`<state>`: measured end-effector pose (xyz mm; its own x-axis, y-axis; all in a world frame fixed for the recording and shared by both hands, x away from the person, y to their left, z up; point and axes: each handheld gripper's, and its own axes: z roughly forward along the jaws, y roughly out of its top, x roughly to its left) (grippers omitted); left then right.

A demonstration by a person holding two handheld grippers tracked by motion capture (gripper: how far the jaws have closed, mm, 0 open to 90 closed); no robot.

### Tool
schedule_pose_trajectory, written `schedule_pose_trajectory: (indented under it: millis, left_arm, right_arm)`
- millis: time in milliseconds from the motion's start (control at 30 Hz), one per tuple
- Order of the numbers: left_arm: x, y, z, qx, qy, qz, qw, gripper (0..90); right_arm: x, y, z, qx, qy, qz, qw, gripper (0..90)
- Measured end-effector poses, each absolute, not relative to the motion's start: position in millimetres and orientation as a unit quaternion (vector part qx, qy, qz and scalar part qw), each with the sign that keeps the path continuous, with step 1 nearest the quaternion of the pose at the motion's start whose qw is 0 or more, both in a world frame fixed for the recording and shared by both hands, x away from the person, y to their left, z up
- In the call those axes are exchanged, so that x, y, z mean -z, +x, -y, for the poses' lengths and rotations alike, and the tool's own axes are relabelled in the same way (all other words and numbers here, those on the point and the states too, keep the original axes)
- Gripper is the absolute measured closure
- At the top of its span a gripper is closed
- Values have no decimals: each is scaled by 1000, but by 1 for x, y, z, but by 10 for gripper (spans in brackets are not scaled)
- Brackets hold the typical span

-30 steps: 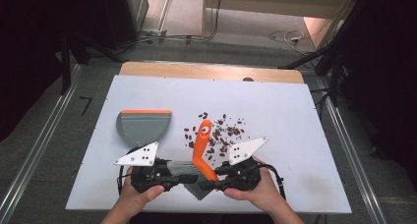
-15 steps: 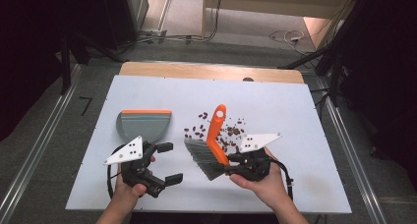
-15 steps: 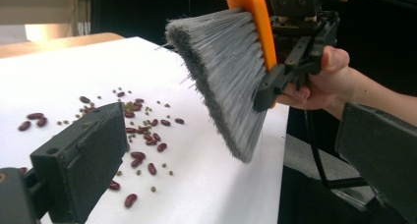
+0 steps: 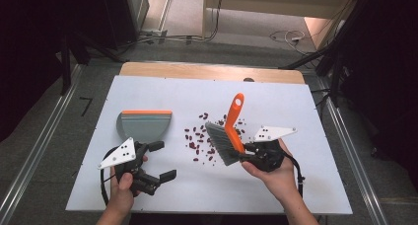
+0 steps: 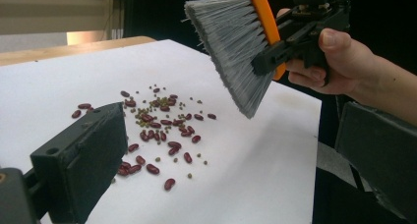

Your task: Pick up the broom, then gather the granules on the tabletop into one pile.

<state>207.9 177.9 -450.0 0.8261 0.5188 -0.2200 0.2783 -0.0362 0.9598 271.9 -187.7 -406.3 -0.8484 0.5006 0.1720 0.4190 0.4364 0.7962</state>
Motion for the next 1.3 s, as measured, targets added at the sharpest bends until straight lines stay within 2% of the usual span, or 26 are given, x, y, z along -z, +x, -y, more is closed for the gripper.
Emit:
schedule_pose_trajectory:
  millis: [133,167,300,633,967,1300]
  left_arm:
    - [451,208,-178,-98,713,-282,634,3]
    - [451,208,-180,-100,714,-283,633,3]
    - [451,207,-184,-113,713,-288,630,4]
    - [453,209,-182,-116,722,-285,620,4]
    - [453,208,-183,-114,726,-282,617,4]
    - [453,208,-183,-109,726,-281,619,5]
  right_arm:
    - [406,274,191,-444,281,-848,67,686]
    - [404,276,194,-428,293,-850,92,686]
    - [398,285,203,-405,308,-851,132,686]
    - [385,338,211,-334,343,-857,193,686]
    - [405,400,202,-192,371,-879,230,686]
    - [434,427,168,-38,350,-896,272,685]
